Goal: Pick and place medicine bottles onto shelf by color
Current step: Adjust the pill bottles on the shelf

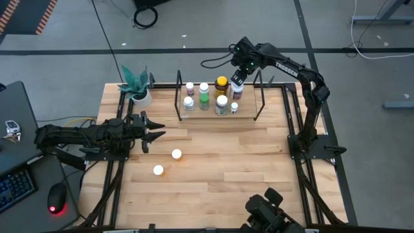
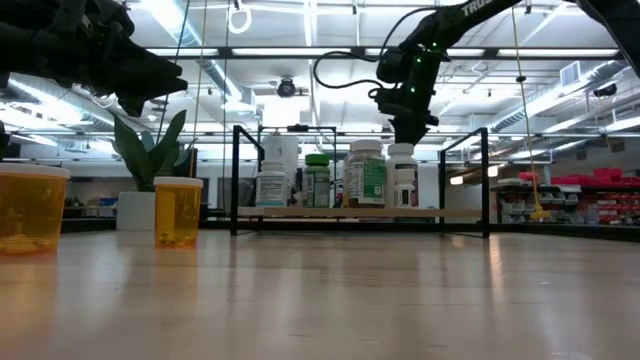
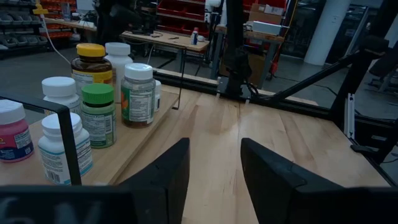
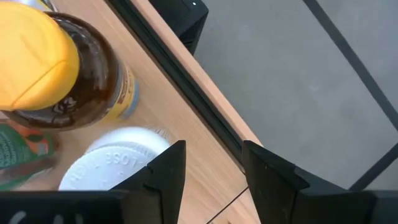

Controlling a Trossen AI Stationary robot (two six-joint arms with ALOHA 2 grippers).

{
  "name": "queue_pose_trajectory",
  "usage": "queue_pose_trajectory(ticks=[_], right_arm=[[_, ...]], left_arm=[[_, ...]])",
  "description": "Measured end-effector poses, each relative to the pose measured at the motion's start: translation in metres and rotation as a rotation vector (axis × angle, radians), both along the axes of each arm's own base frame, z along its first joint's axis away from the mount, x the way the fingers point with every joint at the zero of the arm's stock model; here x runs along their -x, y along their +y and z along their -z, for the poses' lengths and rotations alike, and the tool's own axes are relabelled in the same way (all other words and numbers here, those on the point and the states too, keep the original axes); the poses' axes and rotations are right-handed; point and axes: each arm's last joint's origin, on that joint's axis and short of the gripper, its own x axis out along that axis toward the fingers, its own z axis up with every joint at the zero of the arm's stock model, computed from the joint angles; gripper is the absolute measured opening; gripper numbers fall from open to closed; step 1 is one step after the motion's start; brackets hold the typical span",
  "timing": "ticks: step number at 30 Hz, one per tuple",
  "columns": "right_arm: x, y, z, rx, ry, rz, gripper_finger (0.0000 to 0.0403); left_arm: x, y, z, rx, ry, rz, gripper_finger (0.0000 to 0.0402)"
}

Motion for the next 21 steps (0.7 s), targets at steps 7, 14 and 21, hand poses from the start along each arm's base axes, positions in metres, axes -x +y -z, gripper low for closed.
queue_pose_trajectory(ticks=[7,14,21], right_arm=[[-0.001,-0.001,-0.004,0.023,-0.009,0.005,0.0165],[-0.022,0.018,-0.023,0.092,-0.029,-0.103,0.0165],[-0.039,0.038,-0.023,0.149,0.026,-0.180,0.0165]], left_arm=[[0.000,0.000,0.000,0.000,0.000,0.000,0.0157],[0.000,0.000,0.000,0.000,0.000,0.000,0.0151],[0.000,0.000,0.000,0.000,0.000,0.000,0.0153]])
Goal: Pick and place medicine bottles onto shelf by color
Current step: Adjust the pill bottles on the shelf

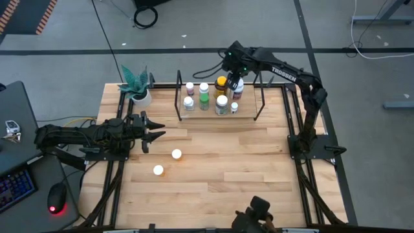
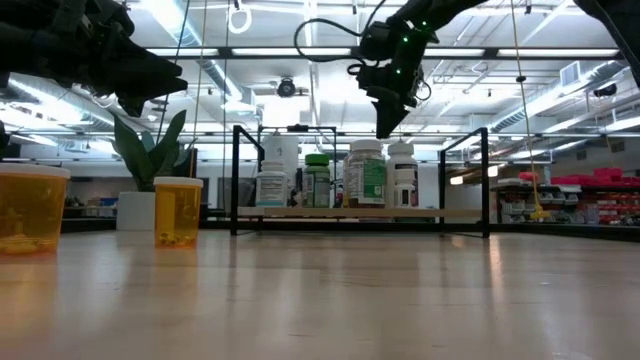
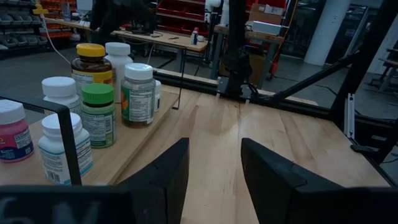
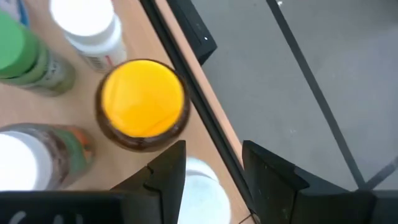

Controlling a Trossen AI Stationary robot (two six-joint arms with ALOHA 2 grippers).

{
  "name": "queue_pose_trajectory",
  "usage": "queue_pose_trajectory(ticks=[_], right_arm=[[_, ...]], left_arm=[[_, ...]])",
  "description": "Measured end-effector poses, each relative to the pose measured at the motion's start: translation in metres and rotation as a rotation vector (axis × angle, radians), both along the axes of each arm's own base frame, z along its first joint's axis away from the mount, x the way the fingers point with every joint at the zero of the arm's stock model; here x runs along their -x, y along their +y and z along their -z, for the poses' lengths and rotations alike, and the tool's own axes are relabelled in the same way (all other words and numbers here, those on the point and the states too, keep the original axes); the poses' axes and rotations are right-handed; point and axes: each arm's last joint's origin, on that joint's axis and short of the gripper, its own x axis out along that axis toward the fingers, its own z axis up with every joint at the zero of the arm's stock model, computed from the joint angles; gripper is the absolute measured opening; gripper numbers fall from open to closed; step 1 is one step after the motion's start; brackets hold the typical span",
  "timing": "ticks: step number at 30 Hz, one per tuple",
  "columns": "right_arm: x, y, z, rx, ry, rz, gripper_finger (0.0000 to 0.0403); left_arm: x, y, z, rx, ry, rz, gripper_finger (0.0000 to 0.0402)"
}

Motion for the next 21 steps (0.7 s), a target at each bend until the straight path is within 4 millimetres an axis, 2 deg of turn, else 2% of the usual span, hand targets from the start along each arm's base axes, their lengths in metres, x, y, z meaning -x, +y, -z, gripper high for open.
queue_pose_trajectory(ticks=[6,13,21], right_arm=[[-0.006,0.007,0.002,0.015,0.014,-0.021,0.0165],[-0.008,0.005,0.019,0.067,0.065,-0.015,0.0165],[-0.013,0.007,0.028,0.064,0.048,-0.050,0.0165]], left_arm=[[0.000,0.000,0.000,0.000,0.000,0.000,0.0157],[0.000,0.000,0.000,0.000,0.000,0.000,0.0149],[0.000,0.000,0.000,0.000,0.000,0.000,0.0157]])
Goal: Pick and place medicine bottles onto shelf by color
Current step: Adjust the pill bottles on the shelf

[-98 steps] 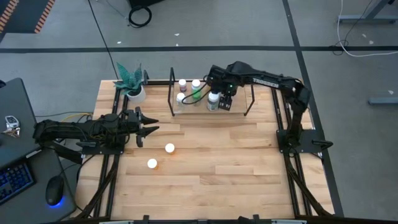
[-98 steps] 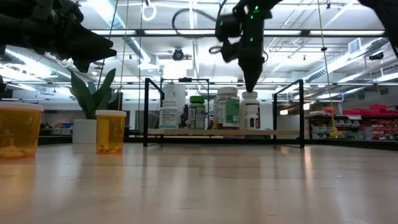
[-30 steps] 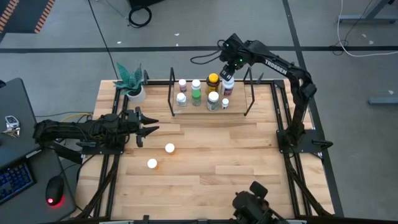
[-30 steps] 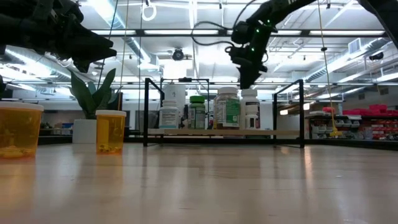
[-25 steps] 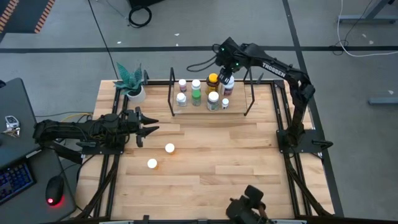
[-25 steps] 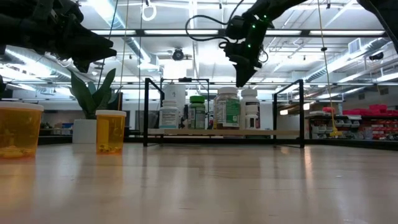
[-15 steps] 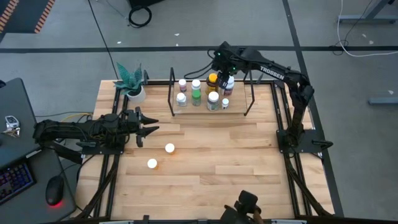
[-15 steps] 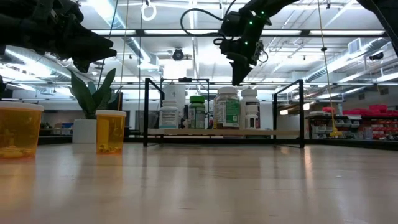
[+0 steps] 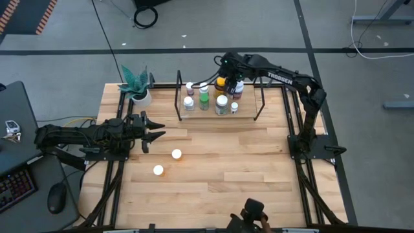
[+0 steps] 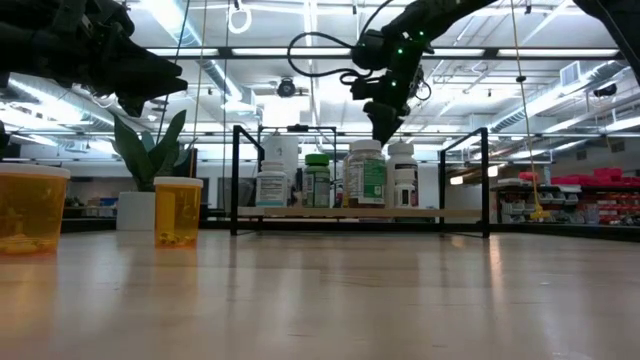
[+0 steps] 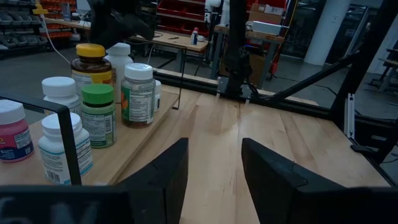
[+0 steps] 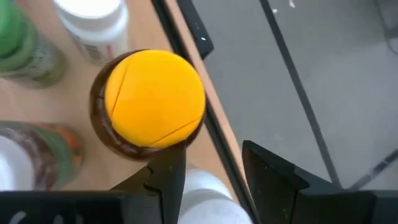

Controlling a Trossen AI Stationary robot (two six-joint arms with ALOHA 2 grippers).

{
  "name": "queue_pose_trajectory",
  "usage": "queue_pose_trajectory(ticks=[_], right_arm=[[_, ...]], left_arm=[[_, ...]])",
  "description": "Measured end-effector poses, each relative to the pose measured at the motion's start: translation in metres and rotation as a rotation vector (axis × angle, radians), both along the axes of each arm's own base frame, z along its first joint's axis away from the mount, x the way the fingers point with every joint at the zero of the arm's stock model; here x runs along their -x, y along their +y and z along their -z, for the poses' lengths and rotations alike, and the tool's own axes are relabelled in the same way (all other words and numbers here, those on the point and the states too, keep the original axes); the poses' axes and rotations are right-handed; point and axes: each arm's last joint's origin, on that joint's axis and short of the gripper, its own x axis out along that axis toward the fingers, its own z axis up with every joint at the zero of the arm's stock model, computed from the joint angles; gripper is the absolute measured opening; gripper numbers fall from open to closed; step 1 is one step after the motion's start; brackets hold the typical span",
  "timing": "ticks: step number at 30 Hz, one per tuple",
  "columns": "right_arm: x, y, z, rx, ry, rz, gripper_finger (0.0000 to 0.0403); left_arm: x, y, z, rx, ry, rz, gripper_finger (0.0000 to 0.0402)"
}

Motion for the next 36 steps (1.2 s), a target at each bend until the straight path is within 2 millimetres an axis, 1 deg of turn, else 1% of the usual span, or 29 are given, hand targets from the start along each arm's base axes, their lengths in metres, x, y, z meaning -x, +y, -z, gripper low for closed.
queue_pose_trajectory(ticks=[3,10,17,19,21,25,31,34,36], right_arm=[[-0.001,0.001,0.001,-0.020,-0.020,-0.010,0.0165],[-0.006,0.002,-0.001,-0.007,-0.052,-0.025,0.0165],[-0.004,0.008,-0.003,-0.022,-0.008,-0.002,0.0165],[-0.005,0.015,-0.010,-0.045,-0.008,-0.014,0.0165],[-0.008,0.028,-0.018,-0.068,0.012,-0.045,0.0165],[-0.015,0.052,-0.020,-0.096,0.067,-0.109,0.0165],[-0.015,0.079,-0.012,-0.170,0.172,-0.122,0.0165],[-0.014,0.088,-0.003,-0.191,0.220,-0.103,0.0165],[-0.014,0.092,0.006,-0.196,0.254,-0.102,0.0165]], left_arm=[[0.000,0.000,0.000,0.000,0.000,0.001,0.0157],[0.000,0.000,0.000,0.000,0.000,0.000,0.0149],[0.000,0.000,0.000,0.000,0.000,0.000,0.0156],[0.000,0.000,0.000,0.000,0.000,0.000,0.0157],[0.000,0.000,0.000,0.000,0.000,0.000,0.0156],[0.000,0.000,0.000,0.000,0.000,0.000,0.0152],[0.000,0.000,0.000,0.000,0.000,0.000,0.0151],[0.000,0.000,0.000,0.000,0.000,0.000,0.0155],[0.000,0.000,0.000,0.000,0.000,0.000,0.0157]])
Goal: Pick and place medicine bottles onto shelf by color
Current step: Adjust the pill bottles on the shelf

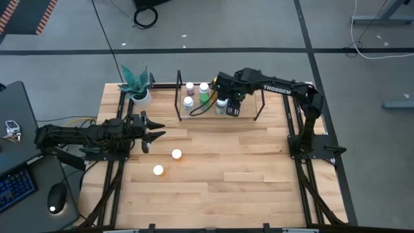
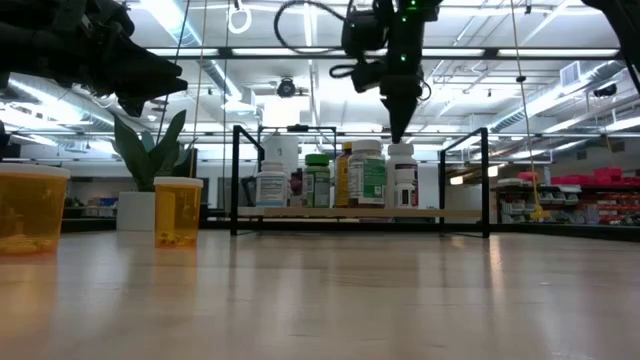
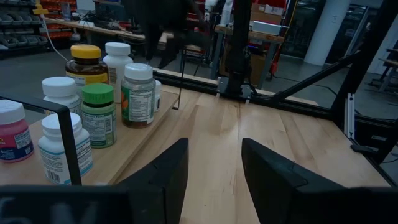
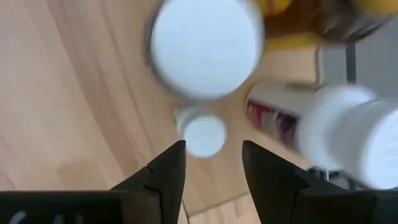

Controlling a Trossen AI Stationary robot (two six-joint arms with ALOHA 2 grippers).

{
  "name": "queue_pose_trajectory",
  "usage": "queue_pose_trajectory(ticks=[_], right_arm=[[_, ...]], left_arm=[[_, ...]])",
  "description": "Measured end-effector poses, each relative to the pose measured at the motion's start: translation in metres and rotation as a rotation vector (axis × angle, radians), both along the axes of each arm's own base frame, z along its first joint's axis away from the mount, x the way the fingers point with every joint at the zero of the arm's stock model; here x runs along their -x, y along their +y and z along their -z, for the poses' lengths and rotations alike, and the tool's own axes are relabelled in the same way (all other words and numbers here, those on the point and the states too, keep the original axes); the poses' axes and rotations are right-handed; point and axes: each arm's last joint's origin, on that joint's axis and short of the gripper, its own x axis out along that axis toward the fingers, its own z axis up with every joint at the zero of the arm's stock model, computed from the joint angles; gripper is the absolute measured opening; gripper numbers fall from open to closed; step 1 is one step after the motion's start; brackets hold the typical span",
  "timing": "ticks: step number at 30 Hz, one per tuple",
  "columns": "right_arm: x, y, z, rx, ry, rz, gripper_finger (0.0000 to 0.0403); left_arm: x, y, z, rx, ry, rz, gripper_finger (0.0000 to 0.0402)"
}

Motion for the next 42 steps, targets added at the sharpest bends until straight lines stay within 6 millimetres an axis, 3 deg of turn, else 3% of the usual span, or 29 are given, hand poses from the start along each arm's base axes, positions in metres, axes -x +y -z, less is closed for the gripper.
queue_pose_trajectory(ticks=[6,11,25,34,42], right_arm=[[-0.005,0.011,0.022,0.027,0.025,-0.016,0.0165],[-0.009,0.015,0.028,0.097,0.023,-0.021,0.0165],[-0.019,0.012,0.026,0.186,-0.068,-0.023,0.0165],[-0.015,0.012,0.027,0.202,-0.013,-0.011,0.0165],[-0.019,0.006,0.025,0.188,-0.080,-0.007,0.0165]], left_arm=[[0.000,0.000,0.000,0.000,0.000,0.000,0.0153],[0.000,0.000,0.000,0.000,0.000,0.000,0.0149],[0.000,0.000,0.000,0.000,0.000,0.000,0.0152],[0.000,0.000,0.000,0.000,0.000,0.000,0.0155],[0.000,0.000,0.000,0.000,0.000,0.000,0.0153]])
